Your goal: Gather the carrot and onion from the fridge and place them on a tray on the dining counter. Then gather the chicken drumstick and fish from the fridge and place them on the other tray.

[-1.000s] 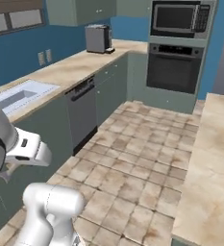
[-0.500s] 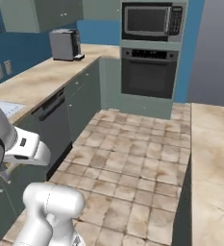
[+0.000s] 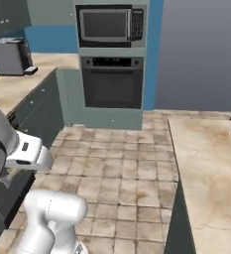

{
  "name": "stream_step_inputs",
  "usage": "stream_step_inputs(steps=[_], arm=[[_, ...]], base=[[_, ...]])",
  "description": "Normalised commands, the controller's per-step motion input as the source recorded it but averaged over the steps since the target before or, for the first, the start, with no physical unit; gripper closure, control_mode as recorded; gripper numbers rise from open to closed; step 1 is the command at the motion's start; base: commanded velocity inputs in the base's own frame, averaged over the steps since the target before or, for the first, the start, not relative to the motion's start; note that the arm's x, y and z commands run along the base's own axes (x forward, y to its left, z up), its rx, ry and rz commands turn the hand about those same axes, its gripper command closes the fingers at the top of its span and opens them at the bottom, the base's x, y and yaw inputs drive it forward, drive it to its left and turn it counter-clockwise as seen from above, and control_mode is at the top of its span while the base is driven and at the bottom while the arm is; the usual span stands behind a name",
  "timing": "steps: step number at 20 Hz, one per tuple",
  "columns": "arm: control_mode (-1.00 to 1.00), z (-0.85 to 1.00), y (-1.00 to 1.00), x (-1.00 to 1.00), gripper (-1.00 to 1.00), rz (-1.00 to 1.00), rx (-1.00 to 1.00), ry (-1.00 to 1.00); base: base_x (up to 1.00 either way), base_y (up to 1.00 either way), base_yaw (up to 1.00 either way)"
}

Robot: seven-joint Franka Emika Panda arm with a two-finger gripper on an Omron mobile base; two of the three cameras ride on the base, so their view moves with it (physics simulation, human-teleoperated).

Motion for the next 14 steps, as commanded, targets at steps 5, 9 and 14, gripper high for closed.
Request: stream_step_inputs(steps=[5,9,14], arm=[[1.00,0.00,0.00,0.00,1.00,0.00,0.00,0.00],[1.00,0.00,0.00,0.00,1.00,0.00,0.00,0.00],[1.00,0.00,0.00,0.00,1.00,0.00,0.00,0.00]], base=[[0.88,0.35,-0.44],[0.85,0.45,-0.45],[0.85,0.47,-0.45]])
